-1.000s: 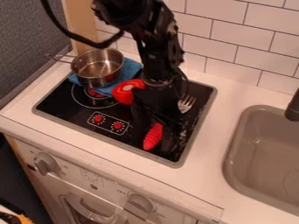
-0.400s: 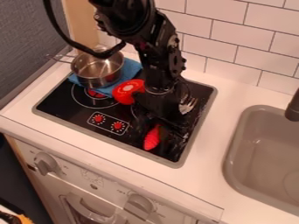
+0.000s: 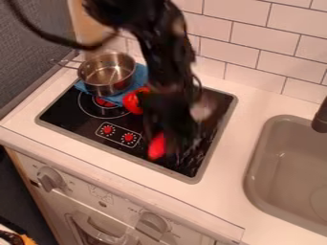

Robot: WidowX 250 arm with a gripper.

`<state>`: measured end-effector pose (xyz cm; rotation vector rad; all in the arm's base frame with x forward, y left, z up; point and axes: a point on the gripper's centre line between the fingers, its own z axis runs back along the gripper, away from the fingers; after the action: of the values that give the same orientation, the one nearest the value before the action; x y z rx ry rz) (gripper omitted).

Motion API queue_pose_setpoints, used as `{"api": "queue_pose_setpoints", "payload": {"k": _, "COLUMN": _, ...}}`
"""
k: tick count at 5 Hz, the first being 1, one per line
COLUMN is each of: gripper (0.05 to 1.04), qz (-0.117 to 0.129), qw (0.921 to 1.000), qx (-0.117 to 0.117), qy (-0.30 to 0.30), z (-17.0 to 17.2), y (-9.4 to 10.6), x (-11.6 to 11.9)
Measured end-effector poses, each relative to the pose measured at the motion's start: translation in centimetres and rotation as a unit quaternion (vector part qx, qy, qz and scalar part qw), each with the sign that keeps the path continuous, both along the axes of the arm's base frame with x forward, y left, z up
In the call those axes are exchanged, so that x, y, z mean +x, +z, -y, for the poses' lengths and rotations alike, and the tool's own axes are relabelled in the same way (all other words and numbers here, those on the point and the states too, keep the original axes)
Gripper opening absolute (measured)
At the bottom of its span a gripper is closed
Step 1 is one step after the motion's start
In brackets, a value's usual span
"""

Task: Move the fork int the bottom of the pan

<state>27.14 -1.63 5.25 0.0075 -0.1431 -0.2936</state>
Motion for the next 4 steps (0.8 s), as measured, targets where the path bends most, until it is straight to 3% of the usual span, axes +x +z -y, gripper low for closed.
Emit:
{"api": "queue_pose_setpoints", "payload": {"k": 1, "gripper": 0.436, "qz": 0.022, "qw": 0.9984, "qx": -0.002, "qy": 0.053, "z": -4.8, "y": 2.6, "x": -0.7}}
{"api": "queue_pose_setpoints", "payload": {"k": 2, "gripper": 0.436, "qz": 0.018, "qw": 0.9956, "qx": 0.006, "qy": 0.092, "z": -9.3, "y": 1.8, "x": -1.4}}
{"api": "queue_pose_setpoints", "payload": {"k": 4, "gripper": 0.435, "qz": -0.019, "qw": 0.9899, "qx": 0.013, "qy": 0.14, "z": -17.5, "y": -1.7, "x": -3.1}}
